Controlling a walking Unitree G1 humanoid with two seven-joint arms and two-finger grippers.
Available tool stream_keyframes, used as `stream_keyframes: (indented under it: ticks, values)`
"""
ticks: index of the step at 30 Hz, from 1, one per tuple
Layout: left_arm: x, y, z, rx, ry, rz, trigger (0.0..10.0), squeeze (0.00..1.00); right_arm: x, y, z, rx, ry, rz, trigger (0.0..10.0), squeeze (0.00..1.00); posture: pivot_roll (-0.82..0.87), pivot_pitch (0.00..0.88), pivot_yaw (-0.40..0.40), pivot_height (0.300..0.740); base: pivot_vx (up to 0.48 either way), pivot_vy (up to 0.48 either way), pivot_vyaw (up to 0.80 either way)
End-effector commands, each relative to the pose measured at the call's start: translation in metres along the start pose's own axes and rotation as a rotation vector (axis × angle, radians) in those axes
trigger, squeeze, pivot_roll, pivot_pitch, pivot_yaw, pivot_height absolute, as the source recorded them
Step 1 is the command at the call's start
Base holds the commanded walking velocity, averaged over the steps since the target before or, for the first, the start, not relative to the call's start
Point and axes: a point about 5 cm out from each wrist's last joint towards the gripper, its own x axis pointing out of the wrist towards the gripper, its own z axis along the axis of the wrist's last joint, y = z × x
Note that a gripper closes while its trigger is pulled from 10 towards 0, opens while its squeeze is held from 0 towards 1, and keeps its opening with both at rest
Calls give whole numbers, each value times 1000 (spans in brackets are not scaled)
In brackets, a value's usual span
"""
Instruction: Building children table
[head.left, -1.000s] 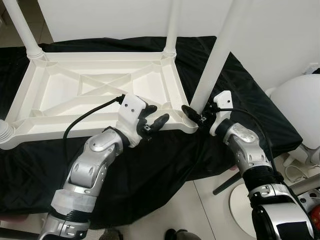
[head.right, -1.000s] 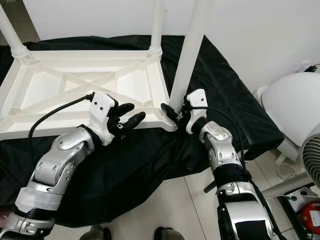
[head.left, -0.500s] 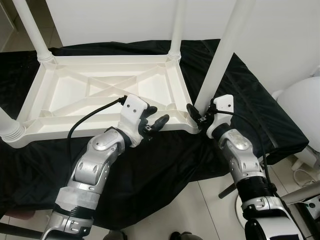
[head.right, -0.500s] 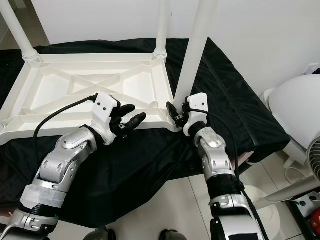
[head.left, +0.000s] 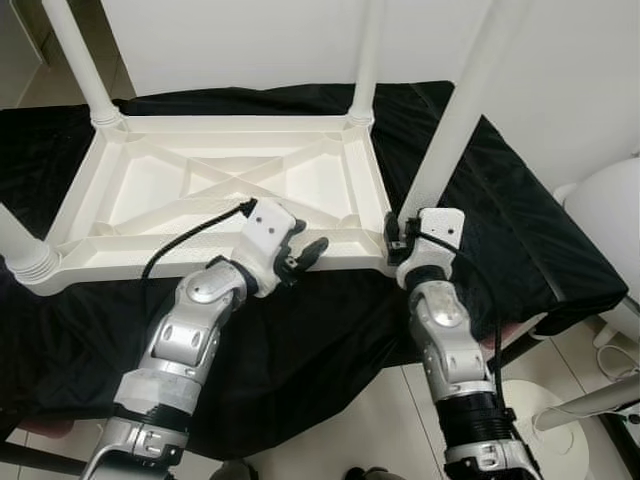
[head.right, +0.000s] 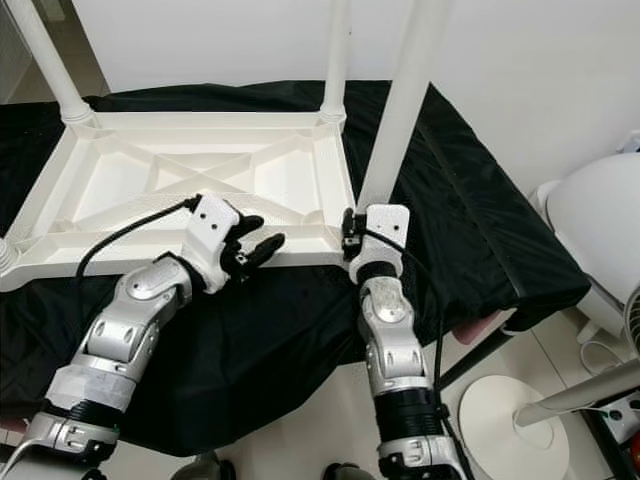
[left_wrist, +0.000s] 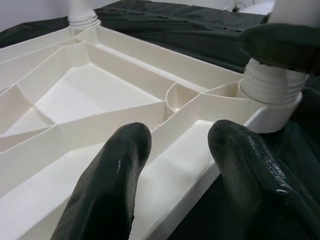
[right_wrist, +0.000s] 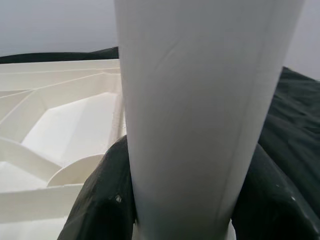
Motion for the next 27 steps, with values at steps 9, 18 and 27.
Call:
stream_keyframes:
  ticks: [9,18,27]
  values:
    - [0,12,-6,-27,-10,233,10000,0,-17,0,-6,92,51,-80,10000,1000,-2,71,25,740,0,0,0]
    - [1,4,-6,-40,-24,187,10000,0,-21,0,-6,114,41,4,10000,1000,1,51,10,740,0,0,0]
    - [0,3,-11,-23,-13,169,10000,0,-24,-10,-7,77,19,77,10000,431,-2,27,-6,740,0,0,0]
